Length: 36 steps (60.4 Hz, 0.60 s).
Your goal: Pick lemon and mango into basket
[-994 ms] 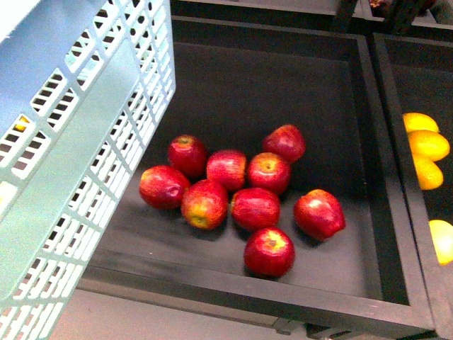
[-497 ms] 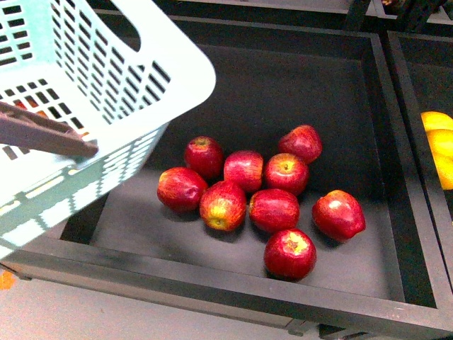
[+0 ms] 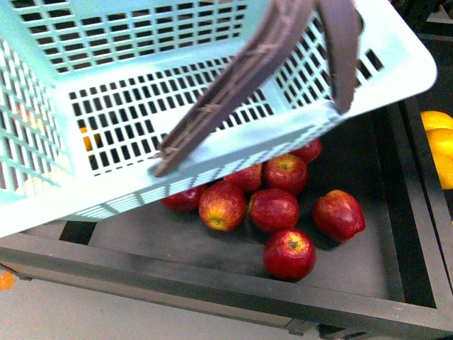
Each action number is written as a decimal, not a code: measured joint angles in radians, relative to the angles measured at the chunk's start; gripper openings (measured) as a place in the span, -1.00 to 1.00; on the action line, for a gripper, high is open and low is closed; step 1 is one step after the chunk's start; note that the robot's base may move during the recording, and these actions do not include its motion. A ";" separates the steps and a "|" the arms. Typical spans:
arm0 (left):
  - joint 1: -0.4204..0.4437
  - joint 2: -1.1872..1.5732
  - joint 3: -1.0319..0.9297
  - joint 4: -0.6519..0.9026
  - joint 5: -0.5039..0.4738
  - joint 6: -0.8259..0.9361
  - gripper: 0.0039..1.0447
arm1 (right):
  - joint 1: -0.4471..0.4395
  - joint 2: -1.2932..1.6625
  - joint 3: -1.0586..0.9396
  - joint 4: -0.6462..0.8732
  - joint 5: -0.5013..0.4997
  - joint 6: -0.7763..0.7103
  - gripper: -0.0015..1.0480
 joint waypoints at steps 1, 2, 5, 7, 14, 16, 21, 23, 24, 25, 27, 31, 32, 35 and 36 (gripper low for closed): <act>-0.023 0.013 0.016 -0.006 0.007 0.006 -0.91 | 0.000 0.000 0.000 0.000 0.000 0.000 0.83; -0.035 0.020 0.023 -0.008 0.011 0.011 -0.91 | 0.000 0.000 0.000 0.000 0.000 0.000 0.83; -0.077 0.033 0.043 -0.013 0.023 0.026 -0.91 | 0.000 0.000 0.000 0.000 0.000 0.000 0.83; -0.100 0.036 0.052 -0.014 0.029 0.032 -0.91 | 0.000 0.000 0.000 0.000 0.000 0.000 0.83; -0.156 0.038 0.055 -0.014 0.056 0.040 -0.91 | 0.000 0.000 0.000 0.000 0.000 0.000 0.83; -0.158 0.038 0.055 -0.014 0.059 0.037 -0.91 | 0.000 0.000 0.000 0.000 0.000 0.000 0.83; -0.156 0.038 0.055 -0.014 0.050 0.040 -0.91 | 0.000 0.000 0.000 0.000 0.000 0.000 0.83; -0.154 0.038 0.055 -0.014 0.047 0.041 -0.91 | 0.000 0.000 0.000 0.000 0.000 0.000 0.83; -0.154 0.038 0.055 -0.014 0.047 0.042 -0.91 | 0.000 0.000 0.000 0.000 0.000 0.000 0.83; -0.153 0.038 0.055 -0.014 0.045 0.042 -0.91 | 0.000 0.000 0.000 0.000 0.000 0.000 0.83; -0.150 0.038 0.055 -0.014 0.043 0.043 -0.91 | 0.000 0.000 0.000 0.000 0.000 0.000 0.83; -0.146 0.038 0.055 -0.014 0.034 0.044 -0.91 | 0.000 0.000 0.000 0.000 0.000 0.000 0.83; -0.146 0.038 0.055 -0.014 0.032 0.045 -0.91 | 0.000 0.000 0.000 0.000 0.000 0.000 0.83; -0.146 0.038 0.055 -0.014 0.027 0.047 -0.91 | 0.000 0.000 0.000 0.000 0.000 0.000 0.83; -0.146 0.038 0.055 -0.014 0.027 0.048 -0.91 | 0.000 0.000 0.000 0.000 0.000 0.000 0.83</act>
